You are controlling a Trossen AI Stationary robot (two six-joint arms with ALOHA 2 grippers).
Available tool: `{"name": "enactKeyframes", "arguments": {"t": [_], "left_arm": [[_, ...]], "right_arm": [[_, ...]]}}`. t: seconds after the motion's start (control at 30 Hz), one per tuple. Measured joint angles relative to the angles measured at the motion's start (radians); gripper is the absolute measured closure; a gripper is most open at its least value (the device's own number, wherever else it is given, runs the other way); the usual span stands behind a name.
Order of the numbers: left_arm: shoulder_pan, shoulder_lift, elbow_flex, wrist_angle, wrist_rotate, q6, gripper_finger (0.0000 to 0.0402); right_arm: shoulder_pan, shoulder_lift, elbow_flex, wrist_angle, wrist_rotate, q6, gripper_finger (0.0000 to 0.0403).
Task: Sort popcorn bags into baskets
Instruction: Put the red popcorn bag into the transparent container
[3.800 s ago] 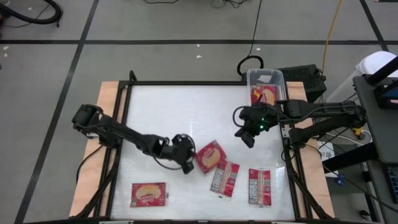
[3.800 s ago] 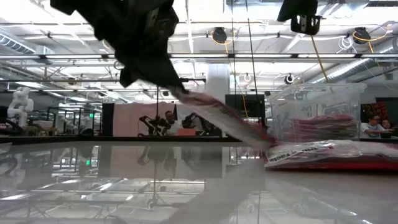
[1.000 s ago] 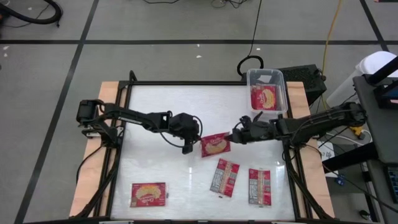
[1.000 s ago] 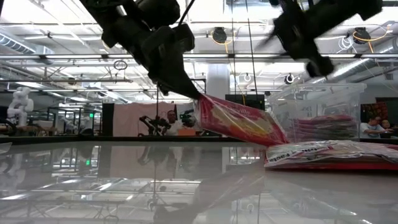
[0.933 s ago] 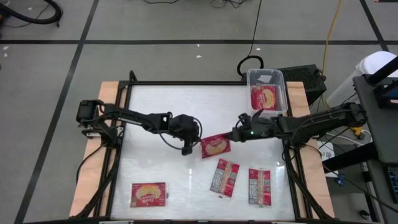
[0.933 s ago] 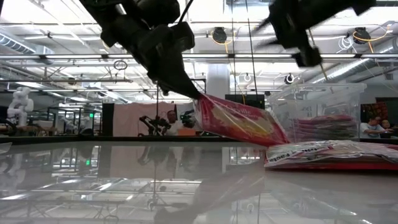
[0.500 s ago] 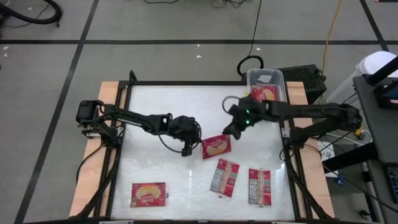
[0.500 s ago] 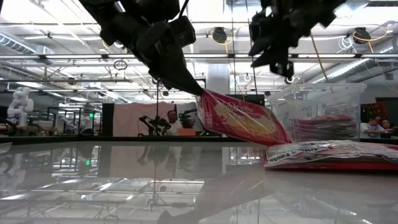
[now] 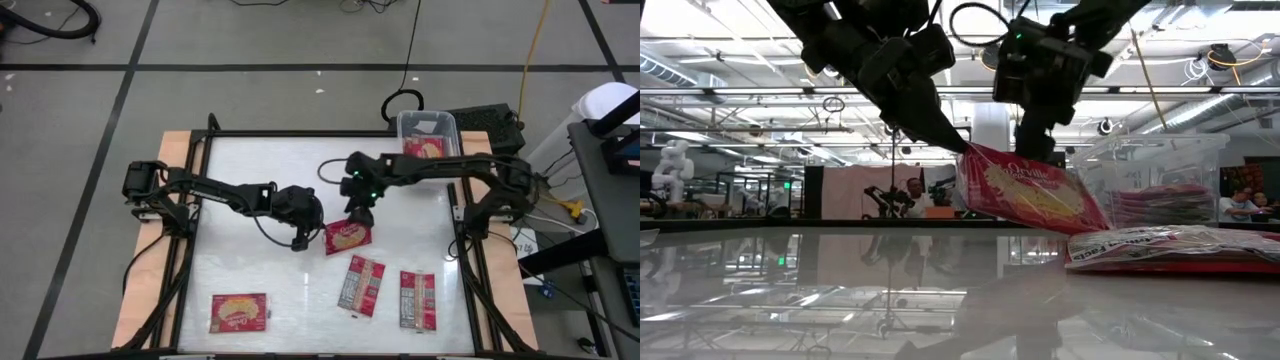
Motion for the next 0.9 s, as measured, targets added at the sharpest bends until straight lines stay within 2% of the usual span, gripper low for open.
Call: {"name": "enactKeyframes", "arguments": {"t": [0.13,0.27,0.47,0.63,0.8,0.9], "left_arm": [[0.000,0.000,0.000,0.007,0.000,0.015,0.0401],[0.000,0.000,0.000,0.018,0.000,0.017,0.0401],[0.000,0.000,0.000,0.023,-0.037,0.039,0.0401],[0.010,-0.003,0.000,0.020,-0.051,-0.042,0.0379],[0.015,-0.095,0.003,-0.061,-0.059,-0.131,0.0340],[0.015,-0.175,0.002,-0.124,-0.105,-0.170,0.0319]], "right_arm": [[0.006,0.071,0.040,-0.050,-0.009,-0.086,0.0189],[0.006,0.104,0.044,-0.081,-0.062,-0.137,0.0217],[0.028,0.099,0.045,-0.149,-0.061,-0.186,0.0311],[0.050,0.074,0.045,-0.164,-0.061,-0.113,0.0390],[0.074,0.008,0.044,-0.169,-0.060,0.044,0.0376],[0.084,-0.055,0.044,-0.174,-0.052,0.132,0.0370]]}}
